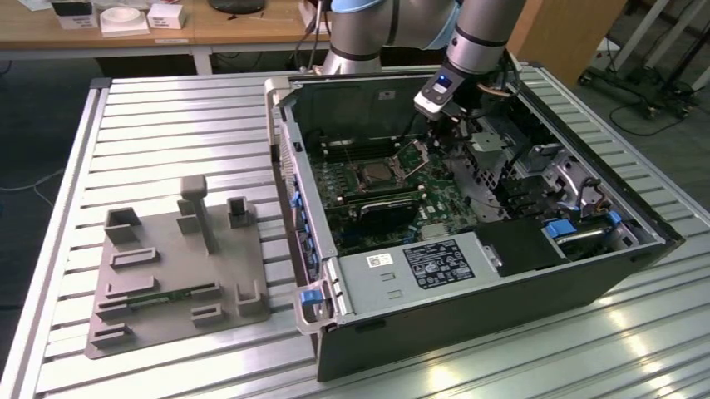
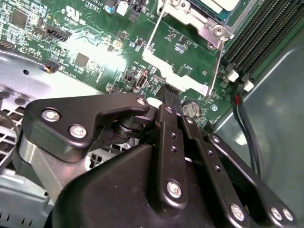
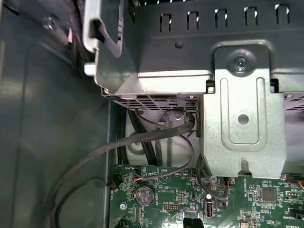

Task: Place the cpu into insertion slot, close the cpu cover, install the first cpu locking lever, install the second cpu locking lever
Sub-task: 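Close the cpu cover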

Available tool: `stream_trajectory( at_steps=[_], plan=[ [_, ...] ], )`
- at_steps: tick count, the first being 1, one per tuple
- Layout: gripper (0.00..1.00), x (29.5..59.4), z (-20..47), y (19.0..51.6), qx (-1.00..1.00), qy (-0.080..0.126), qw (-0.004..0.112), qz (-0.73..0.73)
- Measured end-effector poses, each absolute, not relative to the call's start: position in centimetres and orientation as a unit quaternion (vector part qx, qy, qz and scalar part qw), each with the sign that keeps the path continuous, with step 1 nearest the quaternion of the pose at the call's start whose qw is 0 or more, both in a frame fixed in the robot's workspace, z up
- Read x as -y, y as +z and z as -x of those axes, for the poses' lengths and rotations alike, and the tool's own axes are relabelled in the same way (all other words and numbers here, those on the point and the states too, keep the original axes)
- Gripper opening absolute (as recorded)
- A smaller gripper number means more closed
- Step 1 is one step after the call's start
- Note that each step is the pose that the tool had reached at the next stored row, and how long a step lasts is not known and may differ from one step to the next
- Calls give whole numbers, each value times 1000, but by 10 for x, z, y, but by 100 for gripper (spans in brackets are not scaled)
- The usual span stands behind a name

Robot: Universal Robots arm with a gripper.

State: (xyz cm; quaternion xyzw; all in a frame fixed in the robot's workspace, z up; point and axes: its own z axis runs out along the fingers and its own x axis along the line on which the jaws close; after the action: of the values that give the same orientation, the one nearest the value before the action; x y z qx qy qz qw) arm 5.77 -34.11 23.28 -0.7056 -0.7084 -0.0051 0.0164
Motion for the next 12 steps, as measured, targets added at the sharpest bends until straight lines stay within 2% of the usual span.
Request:
stream_trajectory(
  at_steps=[12],
  plan=[
    [10,341,-51,229,708,-4,18,706]
  ],
)
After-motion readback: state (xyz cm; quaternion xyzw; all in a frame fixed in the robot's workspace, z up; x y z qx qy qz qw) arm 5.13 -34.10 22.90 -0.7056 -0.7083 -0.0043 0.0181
